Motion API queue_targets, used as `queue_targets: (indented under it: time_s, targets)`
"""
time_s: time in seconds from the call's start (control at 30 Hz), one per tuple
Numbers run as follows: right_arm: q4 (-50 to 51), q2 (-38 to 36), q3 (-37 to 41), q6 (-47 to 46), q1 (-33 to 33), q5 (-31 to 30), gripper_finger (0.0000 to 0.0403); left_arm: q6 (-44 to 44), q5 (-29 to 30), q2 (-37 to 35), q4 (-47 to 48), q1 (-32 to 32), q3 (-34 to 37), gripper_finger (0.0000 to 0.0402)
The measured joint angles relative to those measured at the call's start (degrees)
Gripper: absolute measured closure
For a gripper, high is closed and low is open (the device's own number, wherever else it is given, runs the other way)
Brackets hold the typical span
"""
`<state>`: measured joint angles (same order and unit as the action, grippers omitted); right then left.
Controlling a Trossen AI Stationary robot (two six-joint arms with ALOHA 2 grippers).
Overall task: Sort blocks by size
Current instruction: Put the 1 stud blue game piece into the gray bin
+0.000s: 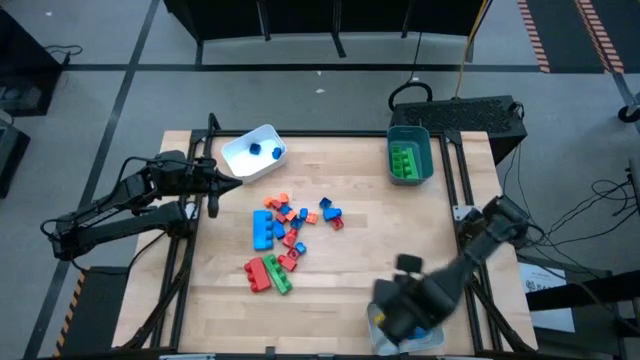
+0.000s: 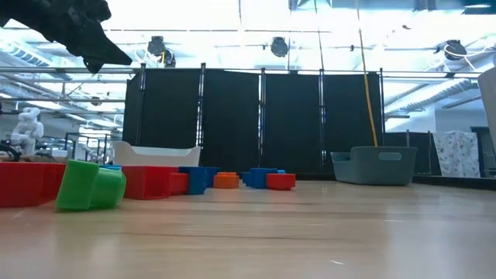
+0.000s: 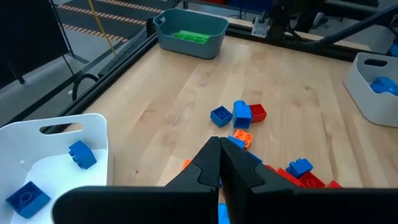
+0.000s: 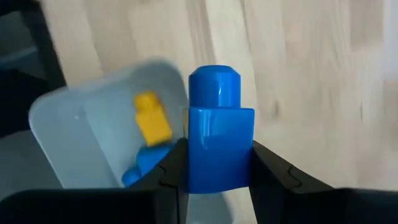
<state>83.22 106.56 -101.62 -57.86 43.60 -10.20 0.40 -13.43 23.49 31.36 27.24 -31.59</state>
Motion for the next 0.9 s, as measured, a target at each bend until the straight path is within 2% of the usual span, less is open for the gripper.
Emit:
queue_targets:
  time_s: [0.17,0.4,0.5,0.77,0.9]
  targets:
    - [0.55,0.24,2.60,-15.33,7.69,-0.06,0.0301,0.00,-0.03,0.00,0.00,0.00,0.00,0.0391]
    - [2.40,0.20,7.24,-25.87,14.26,0.03,0.0301,0.00,-0.09,0.00,0.00,0.00,0.00,0.0391]
    - [0.21,0.22,10.30,-27.43,15.24,-0.16,0.0301,0.00,-0.09,0.01,0.00,0.00,0.00,0.0391]
    - [-14.57,0.24,18.66,-23.94,15.41,0.07,0.0294,-0.02,0.00,0.00,-0.01,-0.01,0.00,0.0391]
    - [-14.48,0.24,20.45,-26.69,15.40,4.05,0.0284,-0.02,0.04,0.01,0.00,-0.01,0.00,0.0391]
